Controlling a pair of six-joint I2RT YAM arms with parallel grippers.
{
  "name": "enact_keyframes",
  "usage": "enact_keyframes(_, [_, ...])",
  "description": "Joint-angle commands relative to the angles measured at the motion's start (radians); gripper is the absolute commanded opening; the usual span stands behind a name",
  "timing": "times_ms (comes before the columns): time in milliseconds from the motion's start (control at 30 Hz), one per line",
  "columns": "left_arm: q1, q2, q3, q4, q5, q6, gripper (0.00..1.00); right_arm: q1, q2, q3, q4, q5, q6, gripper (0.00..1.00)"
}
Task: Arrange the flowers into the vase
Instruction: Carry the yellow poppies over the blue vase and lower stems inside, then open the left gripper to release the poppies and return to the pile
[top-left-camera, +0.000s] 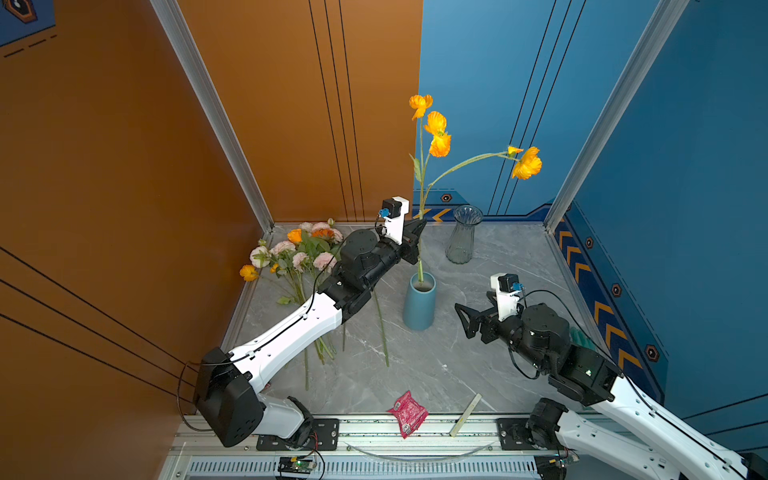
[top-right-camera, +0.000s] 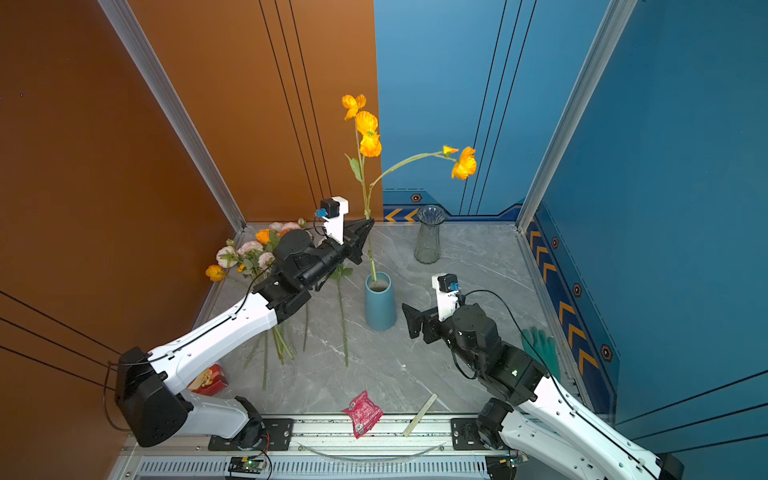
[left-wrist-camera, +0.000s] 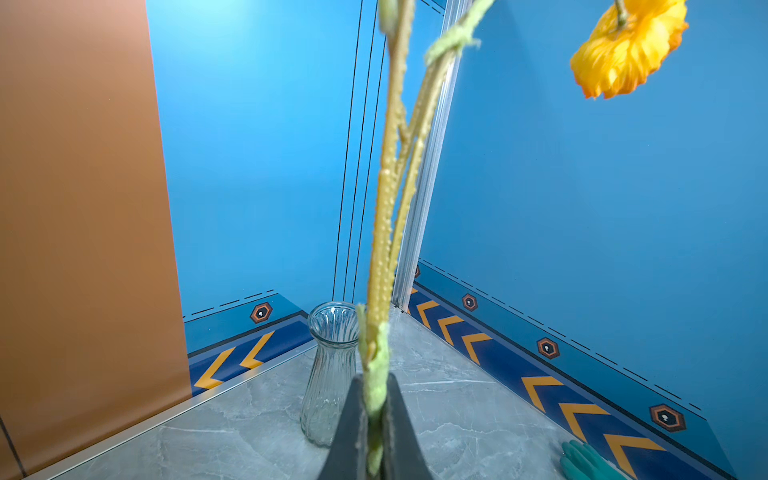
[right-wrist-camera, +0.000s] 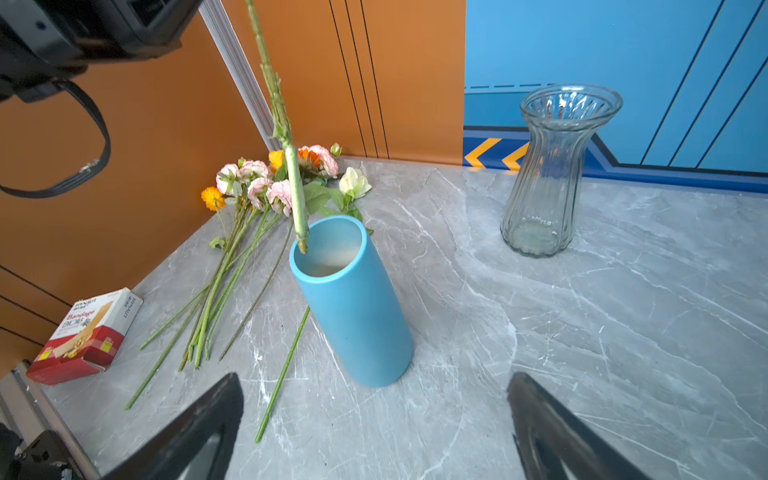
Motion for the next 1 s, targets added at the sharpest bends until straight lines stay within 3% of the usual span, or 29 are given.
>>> enact_keyframes(0, [-0.014, 0.018, -0.057, 0.078, -0.047, 0.03, 0.0, -0.005, 0.014, -0.013, -0.017, -0.056, -0.003, 1.0])
enact_keyframes(367, [-0.056, 0.048, -0.2, 0.154, -0.047, 0.016, 0.01, -0.005, 0.055, -0.029, 0.05, -0.089, -0.004, 1.0])
enact_keyframes(967, [-0.089, 0.041, -0.342, 0.154, -0.05, -0.046, 0.19, 0.004, 0.082, -0.068, 0.111, -0.106, 0.004, 1.0])
